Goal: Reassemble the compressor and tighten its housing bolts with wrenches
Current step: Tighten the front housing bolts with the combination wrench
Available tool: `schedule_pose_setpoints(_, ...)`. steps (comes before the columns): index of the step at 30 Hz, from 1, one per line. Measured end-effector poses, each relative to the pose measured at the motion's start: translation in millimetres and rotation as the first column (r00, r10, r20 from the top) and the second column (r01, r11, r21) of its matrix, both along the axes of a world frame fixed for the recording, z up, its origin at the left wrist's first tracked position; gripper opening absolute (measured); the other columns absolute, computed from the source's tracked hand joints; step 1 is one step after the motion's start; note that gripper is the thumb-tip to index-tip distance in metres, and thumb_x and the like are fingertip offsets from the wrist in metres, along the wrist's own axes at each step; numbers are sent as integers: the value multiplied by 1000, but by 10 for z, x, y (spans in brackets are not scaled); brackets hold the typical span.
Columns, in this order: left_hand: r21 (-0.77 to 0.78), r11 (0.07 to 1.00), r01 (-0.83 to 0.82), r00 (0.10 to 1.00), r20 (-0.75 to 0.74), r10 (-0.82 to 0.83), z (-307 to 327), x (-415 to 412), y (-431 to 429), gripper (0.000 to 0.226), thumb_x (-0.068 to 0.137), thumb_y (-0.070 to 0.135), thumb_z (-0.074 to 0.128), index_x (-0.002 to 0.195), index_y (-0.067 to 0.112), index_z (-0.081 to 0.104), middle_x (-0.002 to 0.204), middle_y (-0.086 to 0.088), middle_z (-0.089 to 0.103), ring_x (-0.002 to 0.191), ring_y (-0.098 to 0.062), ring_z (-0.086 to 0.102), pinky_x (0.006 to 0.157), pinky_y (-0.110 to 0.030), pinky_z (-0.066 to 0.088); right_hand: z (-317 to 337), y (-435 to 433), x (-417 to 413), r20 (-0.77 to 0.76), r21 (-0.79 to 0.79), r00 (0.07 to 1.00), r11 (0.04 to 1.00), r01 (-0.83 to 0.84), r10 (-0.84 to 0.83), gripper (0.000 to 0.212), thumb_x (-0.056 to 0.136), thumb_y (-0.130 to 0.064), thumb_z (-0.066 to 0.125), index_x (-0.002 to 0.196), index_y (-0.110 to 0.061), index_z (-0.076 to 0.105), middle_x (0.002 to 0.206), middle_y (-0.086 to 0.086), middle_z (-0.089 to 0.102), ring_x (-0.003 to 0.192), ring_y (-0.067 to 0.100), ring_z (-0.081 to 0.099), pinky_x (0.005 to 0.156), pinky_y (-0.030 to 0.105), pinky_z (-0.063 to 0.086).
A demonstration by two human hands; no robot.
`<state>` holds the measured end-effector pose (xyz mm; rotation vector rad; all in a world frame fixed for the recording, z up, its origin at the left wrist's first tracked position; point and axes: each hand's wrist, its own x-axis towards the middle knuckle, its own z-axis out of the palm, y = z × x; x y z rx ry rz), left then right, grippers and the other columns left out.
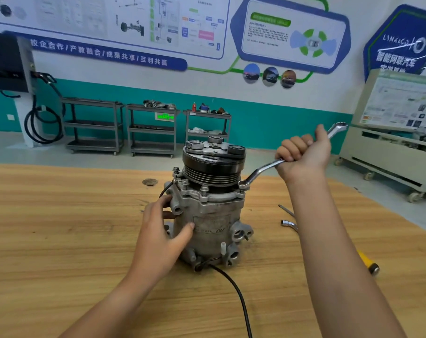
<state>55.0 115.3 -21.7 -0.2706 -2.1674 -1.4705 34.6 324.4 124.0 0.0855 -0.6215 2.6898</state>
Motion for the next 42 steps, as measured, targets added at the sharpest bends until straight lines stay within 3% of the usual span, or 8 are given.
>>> schedule_pose_setpoints(4, 2, 1000, 8, 1000, 5, -8, -1, -1, -12, 66, 78, 16, 73, 135, 18, 41, 117, 9, 43, 107, -9, 50, 93, -32, 45, -6, 36, -127, 75, 39, 997, 999, -34, 31, 49, 100, -37, 37, 55, -20, 26, 37, -8, 18, 28, 7, 15, 29, 16, 12)
schedule_pose_setpoints(13, -4, 1000, 3, 1000, 10, -3, -7, -9, -11, 64, 77, 15, 73, 133, 20, 42, 119, 7, 44, 109, -12, 52, 96, -39, 46, 225, -123, -368, 160, 389, 975, 898, -204, 152, 48, 101, -30, 34, 55, -20, 27, 35, -8, 18, 26, 5, 15, 25, 17, 13)
schedule_pose_setpoints(18, -8, 1000, 3, 1000, 13, -3, -23, -7, -5, 64, 77, 17, 73, 132, 22, 42, 121, 7, 45, 110, -11, 51, 97, -39, 45, 75, 2, -526, 187, 198, 939, 925, -325, 290, 65, 100, -27, 37, 37, -17, 31, 33, -7, 19, 24, 6, 17, 24, 17, 13)
schedule_pose_setpoints(23, -9, 1000, -5, 1000, 10, 5, -40, -20, -10, 62, 76, 19, 73, 129, 27, 41, 120, 10, 44, 112, -13, 50, 96, -38, 45, -228, 161, -577, 127, -68, 916, 924, -375, 381, 63, 99, -21, 38, 37, -15, 31, 33, -6, 21, 23, 8, 20, 24, 17, 17)
schedule_pose_setpoints(29, -6, 1000, -12, 1000, -2, 12, -62, -38, 2, 63, 76, 18, 73, 130, 26, 42, 115, 13, 43, 107, -9, 51, 79, -19, 41, -403, 245, -465, 149, -198, 946, 946, -255, 287, 60, 101, -19, 33, 41, -14, 30, 33, -5, 21, 23, 9, 20, 26, 14, 18)
schedule_pose_setpoints(32, -11, 1000, -15, 1000, 2, 15, -62, -40, 0, 64, 76, 17, 73, 131, 24, 41, 117, 11, 44, 108, -9, 51, 79, -18, 41, -247, 166, -444, 211, -98, 962, 983, -157, 174, 45, 100, -20, 34, 55, -18, 28, 34, -6, 21, 24, 8, 19, 27, 14, 17)
schedule_pose_setpoints(35, -13, 1000, -11, 1000, -4, 10, -40, -41, -9, 63, 75, 18, 73, 127, 29, 41, 118, 10, 45, 109, -11, 51, 85, -27, 45, 2, 9, -454, 232, 159, 971, 983, -88, 50, 39, 100, -24, 33, 62, -19, 30, 34, -8, 21, 25, 7, 17, 29, 14, 16)
schedule_pose_setpoints(42, -9, 1000, -5, 1000, 3, 5, -44, -42, -19, 61, 74, 18, 75, 122, 33, 40, 118, 9, 46, 111, -14, 51, 94, -40, 47, 206, -326, -249, -47, 635, 965, 738, 227, -257, 38, 100, -35, 34, 67, -18, 30, 37, -10, 23, 32, 8, 20, 34, 16, 21)
